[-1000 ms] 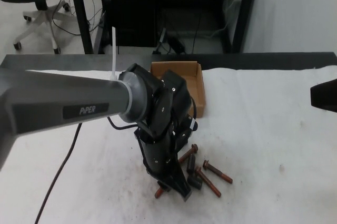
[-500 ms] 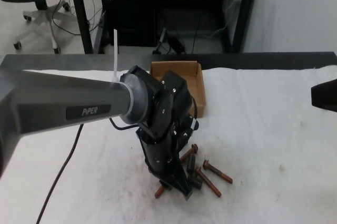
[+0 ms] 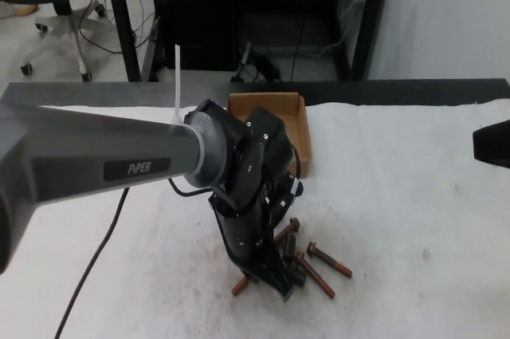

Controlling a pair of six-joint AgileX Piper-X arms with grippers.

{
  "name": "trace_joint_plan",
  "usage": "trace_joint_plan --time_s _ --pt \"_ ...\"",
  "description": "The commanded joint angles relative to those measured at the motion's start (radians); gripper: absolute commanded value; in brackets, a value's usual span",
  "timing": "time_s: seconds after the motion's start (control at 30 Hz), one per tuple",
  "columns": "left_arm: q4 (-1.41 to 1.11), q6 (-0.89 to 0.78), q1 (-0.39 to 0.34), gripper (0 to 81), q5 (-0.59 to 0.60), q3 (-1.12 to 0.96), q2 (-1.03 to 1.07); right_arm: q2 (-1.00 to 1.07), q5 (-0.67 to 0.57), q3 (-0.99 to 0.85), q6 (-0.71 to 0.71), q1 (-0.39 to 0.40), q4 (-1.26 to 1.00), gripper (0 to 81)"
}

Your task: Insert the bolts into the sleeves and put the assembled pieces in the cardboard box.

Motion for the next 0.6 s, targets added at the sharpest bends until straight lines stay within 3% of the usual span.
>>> trace_joint_plan --time_s 0.0,0.23,0.43,0.57 --pt "-0.024 -0.009 -0.003 0.0 -0.001 0.000 0.024 -0.005 0.029 -0.003 -0.025 0.002 0.003 0.8" --pt "-0.002 -0.009 -0.003 0.0 -0.005 0.000 -0.048 -0.003 0.035 -0.003 -0.040 0.002 0.003 0.8" --pt "0.089 -0.009 -0.001 0.0 -0.099 0.005 -0.238 0.046 0.020 -0.003 -0.116 0.002 0.000 0.8" --pt "0.113 -0.009 -0.001 0.0 -0.161 0.012 -0.389 0.118 -0.095 -0.003 -0.116 0.005 -0.017 0.8"
